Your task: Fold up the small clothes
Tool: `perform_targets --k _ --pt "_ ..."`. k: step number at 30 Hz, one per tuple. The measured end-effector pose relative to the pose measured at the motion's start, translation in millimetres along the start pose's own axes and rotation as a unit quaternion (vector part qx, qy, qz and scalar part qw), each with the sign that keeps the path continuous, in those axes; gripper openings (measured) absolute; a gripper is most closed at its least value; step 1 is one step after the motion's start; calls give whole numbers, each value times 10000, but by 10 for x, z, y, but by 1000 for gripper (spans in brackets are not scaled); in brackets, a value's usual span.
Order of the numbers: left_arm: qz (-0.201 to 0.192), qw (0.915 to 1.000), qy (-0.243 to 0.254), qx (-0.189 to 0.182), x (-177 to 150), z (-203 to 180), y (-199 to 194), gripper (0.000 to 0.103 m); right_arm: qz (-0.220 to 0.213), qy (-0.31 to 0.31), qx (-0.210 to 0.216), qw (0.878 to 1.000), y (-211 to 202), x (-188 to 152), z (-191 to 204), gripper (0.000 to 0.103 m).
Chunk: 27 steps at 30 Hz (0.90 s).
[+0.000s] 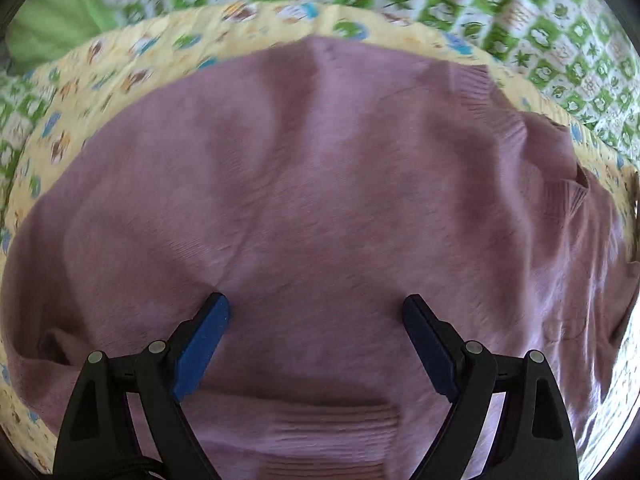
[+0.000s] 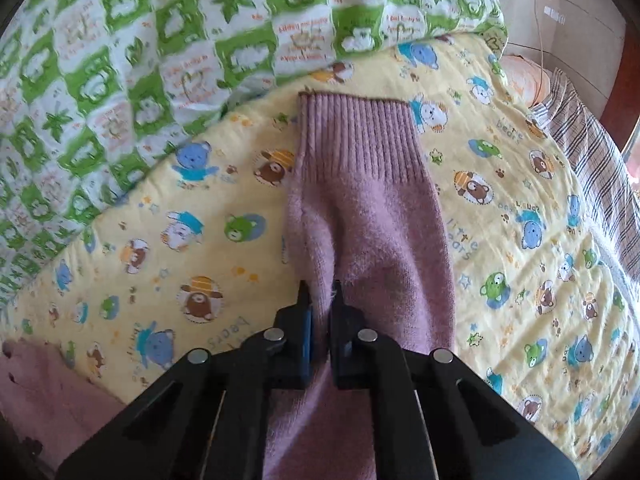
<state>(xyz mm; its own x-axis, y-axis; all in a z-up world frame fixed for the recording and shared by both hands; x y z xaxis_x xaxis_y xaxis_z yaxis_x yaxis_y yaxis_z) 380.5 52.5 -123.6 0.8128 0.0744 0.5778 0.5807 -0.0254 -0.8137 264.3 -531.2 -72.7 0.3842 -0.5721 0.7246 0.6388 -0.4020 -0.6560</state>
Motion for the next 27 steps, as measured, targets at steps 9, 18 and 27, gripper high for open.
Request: perform_targets --k 9,18,27 --pt "-67 9998 -171 -25 -160 566 -217 89 -669 -1152 3538 9258 -1708 -307 2101 8" --pt "-4 9957 -551 -739 -189 789 -385 90 1052 -2443 3440 9005 -1611 -1953 2832 46" --pt "335 9902 -685 -1168 104 137 35 84 1216 -1472 2511 9489 -1490 -1883 1934 46"
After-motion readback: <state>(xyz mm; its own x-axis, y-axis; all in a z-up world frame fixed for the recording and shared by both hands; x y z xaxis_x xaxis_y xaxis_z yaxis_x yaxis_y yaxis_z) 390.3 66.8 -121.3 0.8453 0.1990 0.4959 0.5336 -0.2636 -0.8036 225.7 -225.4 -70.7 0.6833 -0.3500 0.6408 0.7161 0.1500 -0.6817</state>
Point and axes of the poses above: each gripper's, at about its wrist camera, not at the fingertips, and y roughly the way its jaws point, z to its left, x to its top, the point moved 4 cm from there along y, roughly the way its jaws point, and after that the axes turned 13 degrees about -z, right-handed, at the moved point
